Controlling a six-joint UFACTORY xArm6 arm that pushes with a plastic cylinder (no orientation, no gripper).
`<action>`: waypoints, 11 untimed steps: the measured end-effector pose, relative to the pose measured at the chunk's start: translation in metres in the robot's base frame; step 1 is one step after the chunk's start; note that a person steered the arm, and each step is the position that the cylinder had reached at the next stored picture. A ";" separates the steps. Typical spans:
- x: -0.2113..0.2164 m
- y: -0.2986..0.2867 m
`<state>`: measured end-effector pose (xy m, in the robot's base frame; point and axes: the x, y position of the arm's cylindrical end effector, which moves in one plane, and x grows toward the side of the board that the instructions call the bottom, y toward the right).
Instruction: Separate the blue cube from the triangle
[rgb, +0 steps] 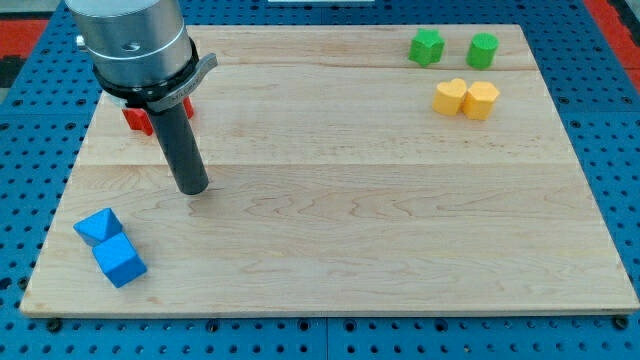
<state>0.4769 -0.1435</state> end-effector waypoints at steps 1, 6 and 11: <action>0.000 0.000; 0.142 0.011; 0.035 -0.057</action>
